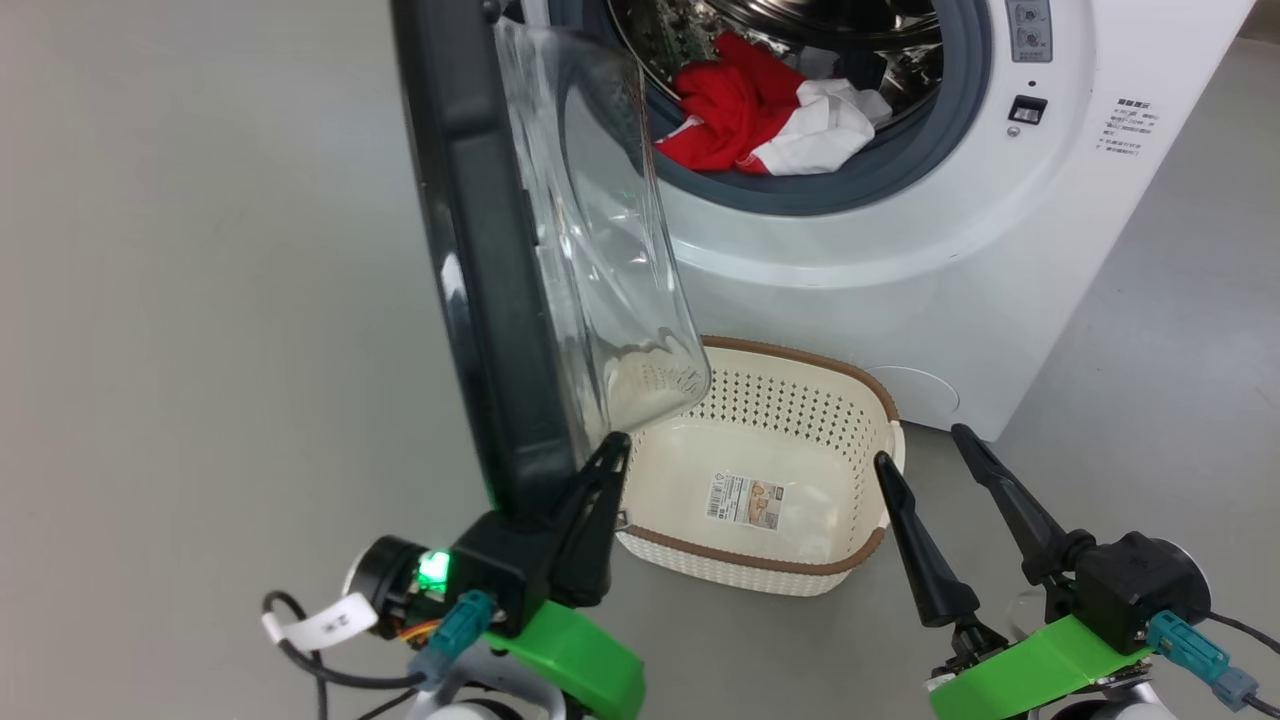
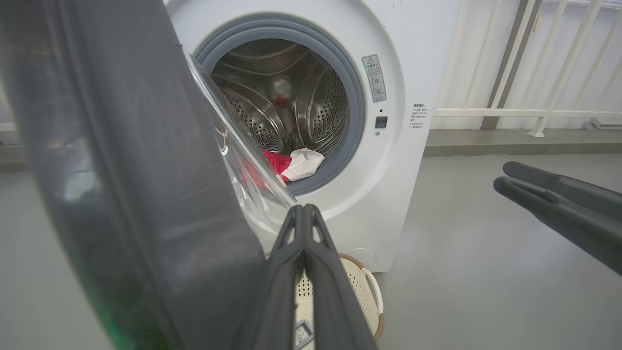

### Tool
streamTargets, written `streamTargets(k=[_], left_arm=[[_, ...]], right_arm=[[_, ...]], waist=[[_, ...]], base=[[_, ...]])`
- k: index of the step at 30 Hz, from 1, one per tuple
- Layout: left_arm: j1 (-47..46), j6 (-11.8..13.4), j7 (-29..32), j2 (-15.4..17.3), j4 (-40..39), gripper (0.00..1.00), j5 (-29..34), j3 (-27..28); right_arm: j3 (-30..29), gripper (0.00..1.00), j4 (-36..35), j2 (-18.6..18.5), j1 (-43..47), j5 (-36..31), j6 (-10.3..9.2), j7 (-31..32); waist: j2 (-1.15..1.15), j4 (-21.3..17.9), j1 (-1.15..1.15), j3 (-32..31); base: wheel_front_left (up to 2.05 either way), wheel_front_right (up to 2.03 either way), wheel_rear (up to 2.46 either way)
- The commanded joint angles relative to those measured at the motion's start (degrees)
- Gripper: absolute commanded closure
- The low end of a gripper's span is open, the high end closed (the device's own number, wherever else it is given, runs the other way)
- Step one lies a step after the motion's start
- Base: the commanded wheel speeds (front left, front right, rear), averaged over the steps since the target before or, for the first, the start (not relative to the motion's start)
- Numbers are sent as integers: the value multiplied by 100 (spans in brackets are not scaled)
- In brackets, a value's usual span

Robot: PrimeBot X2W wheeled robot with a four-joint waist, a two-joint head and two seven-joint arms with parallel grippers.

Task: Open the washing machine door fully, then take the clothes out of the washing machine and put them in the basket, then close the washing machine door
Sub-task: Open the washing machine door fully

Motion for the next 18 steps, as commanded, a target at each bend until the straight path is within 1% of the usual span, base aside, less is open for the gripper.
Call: streamTargets(k=[1,9,18], left_arm=[[-30,156,35,228,-124,100,34,381],[228,405,102,437,-422,100,0,600],[481,636,54,709,-555,100,-77,946]], right_arm=[[167,0,-135,13,-122,21,29,-43],[182,0,-130,13,-105,29,29,-44],[180,0,-177,13,-80,-1,29,12]], waist=[[0,14,0,3],[0,103,0,25],[0,183,0,30]], base=[[0,0,0],[0,0,0],[0,0,0]])
